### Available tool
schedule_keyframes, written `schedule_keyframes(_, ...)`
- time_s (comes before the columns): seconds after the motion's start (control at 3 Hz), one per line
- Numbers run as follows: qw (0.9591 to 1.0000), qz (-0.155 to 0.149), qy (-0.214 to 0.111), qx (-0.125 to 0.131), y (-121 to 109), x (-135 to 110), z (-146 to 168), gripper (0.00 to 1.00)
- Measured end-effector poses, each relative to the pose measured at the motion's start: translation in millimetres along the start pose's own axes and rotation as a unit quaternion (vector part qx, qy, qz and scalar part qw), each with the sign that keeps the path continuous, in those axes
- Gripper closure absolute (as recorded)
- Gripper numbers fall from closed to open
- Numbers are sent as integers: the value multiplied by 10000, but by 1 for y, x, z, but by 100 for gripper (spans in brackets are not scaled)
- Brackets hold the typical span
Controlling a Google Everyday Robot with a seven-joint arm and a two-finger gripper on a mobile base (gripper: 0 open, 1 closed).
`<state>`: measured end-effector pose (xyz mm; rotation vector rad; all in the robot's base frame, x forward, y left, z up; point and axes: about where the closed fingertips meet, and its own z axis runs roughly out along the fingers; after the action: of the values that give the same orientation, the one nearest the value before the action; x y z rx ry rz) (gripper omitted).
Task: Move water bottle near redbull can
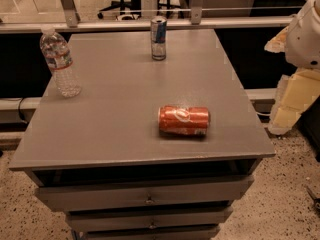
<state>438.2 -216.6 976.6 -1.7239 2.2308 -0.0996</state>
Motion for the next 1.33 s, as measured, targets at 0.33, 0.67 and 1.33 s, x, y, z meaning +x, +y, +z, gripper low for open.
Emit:
schedule_keyframes(0.33, 10000, 0, 0, 1, 0, 0, 0, 0)
schedule_keyframes(0.67, 9995, -40, -314, -20, -6, -19, 11, 0)
schedule_keyframes(1.33, 9845, -188, -1734, -170, -25, -123, 49, 0)
